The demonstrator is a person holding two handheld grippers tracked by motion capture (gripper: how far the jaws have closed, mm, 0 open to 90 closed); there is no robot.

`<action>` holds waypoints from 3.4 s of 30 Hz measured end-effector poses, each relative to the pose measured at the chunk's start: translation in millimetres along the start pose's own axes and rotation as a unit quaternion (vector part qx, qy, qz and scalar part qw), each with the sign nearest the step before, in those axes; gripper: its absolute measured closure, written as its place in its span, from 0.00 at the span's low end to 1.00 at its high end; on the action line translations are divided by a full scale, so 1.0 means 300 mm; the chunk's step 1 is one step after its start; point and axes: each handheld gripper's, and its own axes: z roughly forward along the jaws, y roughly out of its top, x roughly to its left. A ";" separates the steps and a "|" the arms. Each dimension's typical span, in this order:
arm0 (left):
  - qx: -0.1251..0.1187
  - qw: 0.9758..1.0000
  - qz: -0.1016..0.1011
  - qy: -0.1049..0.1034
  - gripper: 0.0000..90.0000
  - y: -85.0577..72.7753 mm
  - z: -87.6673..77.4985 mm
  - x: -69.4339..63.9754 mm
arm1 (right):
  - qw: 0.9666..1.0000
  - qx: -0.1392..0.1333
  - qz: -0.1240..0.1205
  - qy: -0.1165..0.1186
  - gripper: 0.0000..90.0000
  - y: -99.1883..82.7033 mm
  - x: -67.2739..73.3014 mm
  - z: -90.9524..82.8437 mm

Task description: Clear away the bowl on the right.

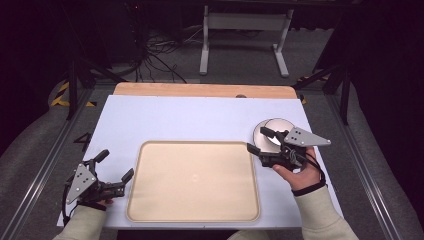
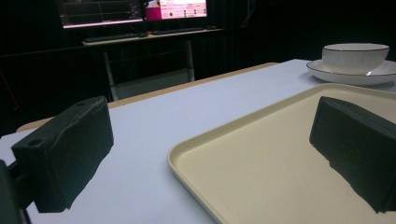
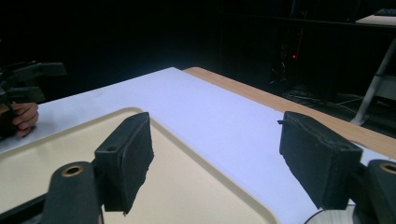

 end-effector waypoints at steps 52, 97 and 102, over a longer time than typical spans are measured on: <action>0.000 1.000 0.002 -0.001 0.00 0.000 0.000 0.000 | 0.988 0.032 0.050 -0.144 0.28 0.009 -0.312 -0.093; 0.001 1.000 0.002 0.000 0.00 0.000 0.000 0.000 | 0.912 0.291 0.169 -0.235 0.42 0.005 -0.471 0.026; 0.000 1.000 0.002 -0.001 0.00 0.000 0.000 0.000 | 0.898 0.321 0.182 -0.241 0.43 -0.002 -0.489 0.043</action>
